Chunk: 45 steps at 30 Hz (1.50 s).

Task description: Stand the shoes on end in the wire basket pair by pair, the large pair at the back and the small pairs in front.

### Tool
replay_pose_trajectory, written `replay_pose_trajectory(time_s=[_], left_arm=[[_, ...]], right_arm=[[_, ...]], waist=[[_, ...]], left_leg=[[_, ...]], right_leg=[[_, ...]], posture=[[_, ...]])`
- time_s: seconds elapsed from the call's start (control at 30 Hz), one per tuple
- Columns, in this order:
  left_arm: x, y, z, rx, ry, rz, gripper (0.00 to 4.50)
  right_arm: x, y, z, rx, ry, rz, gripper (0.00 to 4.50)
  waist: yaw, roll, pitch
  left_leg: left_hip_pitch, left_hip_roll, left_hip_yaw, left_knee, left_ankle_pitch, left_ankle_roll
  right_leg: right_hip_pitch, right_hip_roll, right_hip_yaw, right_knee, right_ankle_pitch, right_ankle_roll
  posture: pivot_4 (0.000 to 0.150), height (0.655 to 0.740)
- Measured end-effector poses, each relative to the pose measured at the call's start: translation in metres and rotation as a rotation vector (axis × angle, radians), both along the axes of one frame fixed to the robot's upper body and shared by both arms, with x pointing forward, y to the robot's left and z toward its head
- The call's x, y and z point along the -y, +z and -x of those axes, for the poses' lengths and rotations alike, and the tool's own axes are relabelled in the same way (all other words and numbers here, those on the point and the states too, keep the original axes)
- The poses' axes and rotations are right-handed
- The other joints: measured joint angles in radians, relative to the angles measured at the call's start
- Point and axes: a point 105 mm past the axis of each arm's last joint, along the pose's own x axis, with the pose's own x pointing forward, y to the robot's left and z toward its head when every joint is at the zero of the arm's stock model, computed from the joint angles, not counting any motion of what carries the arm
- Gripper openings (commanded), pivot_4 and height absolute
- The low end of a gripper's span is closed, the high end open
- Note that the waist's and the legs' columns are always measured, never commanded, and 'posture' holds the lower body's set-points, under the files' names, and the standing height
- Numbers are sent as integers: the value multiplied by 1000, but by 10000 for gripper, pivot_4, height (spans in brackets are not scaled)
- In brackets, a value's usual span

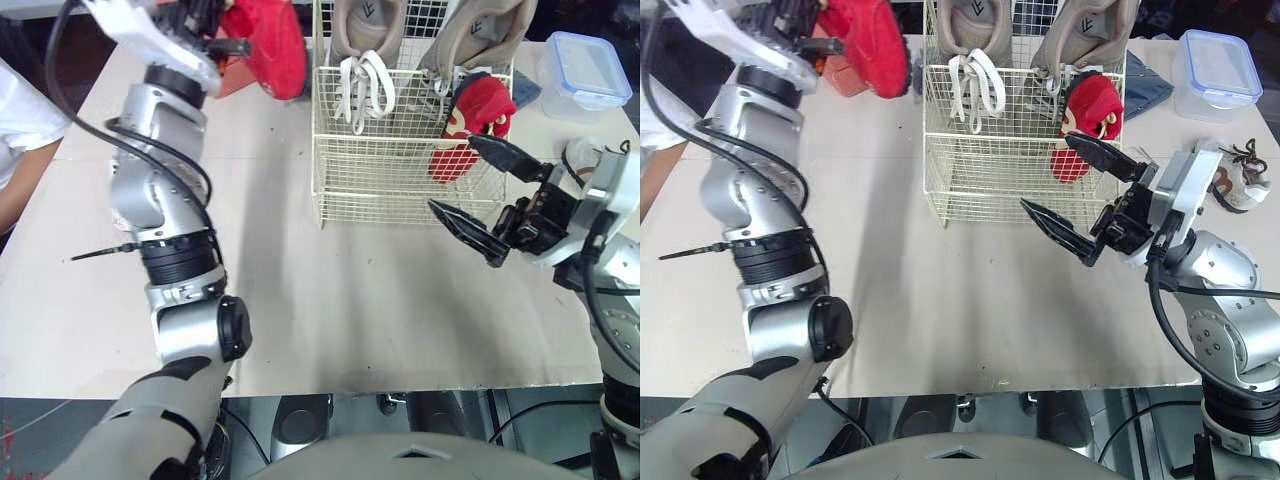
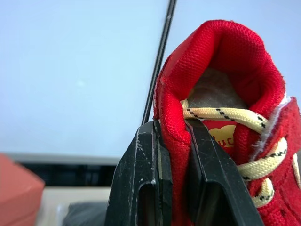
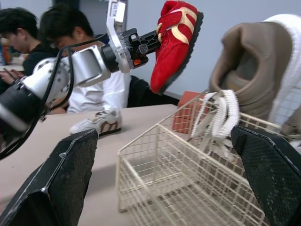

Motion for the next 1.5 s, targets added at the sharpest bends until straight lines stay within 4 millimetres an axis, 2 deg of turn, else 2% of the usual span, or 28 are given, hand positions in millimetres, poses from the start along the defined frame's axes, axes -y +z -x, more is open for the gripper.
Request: replay_pose_trajectory(time_s=[0.13, 0.27, 0.4, 0.83, 0.97, 1.23, 1.5], left_arm=[[32, -5, 5, 61, 1, -15, 1190], [40, -13, 8, 101, 47, 3, 1190], [50, -36, 10, 111, 109, -36, 1190], [54, -60, 20, 209, 196, -136, 1190], [54, -85, 16, 157, 197, -173, 1190], [56, -92, 14, 144, 185, -146, 1190], [60, -106, 17, 56, 108, -161, 1190]], right_arm=[[5, -3, -2, -11, -43, -11, 45000], [14, -2, -3, -10, -90, -25, 45000], [15, -3, -2, -6, -100, -28, 45000], [16, 0, -3, 9, -114, -38, 45000], [17, 0, -3, 8, -118, -40, 45000], [18, -3, -1, -8, -142, -46, 45000], [20, -7, 0, -31, -161, -38, 45000]], waist=[[-2, 0, 0], [-5, 0, 0], [-2, 0, 0], [-2, 0, 0], [-3, 0, 0], [-2, 0, -1], [-2, 0, -2]], left_leg=[[0, 0, 0, 0, 0, 0], [1, 1, 0, 0, 0, 0], [1, 0, 0, 0, 0, 0], [0, 1, 0, 0, 0, 0], [1, 1, 0, 0, 0, 1], [1, 1, 0, 0, 0, 1], [2, 1, -1, 0, -1, 1]], right_leg=[[0, 1, 0, 0, 0, 0], [0, 2, 1, 1, 0, 0], [0, 2, 1, 0, 0, 0], [0, 2, 0, 0, 0, 0], [0, 2, 0, 0, 0, 0], [0, 2, 0, 0, 0, 0], [1, 2, 0, 0, 0, 0]], posture=[[1500, 6860], [1500, 6860], [1500, 6860], [1500, 6860], [1500, 6860], [1500, 6860], [1500, 6860]])
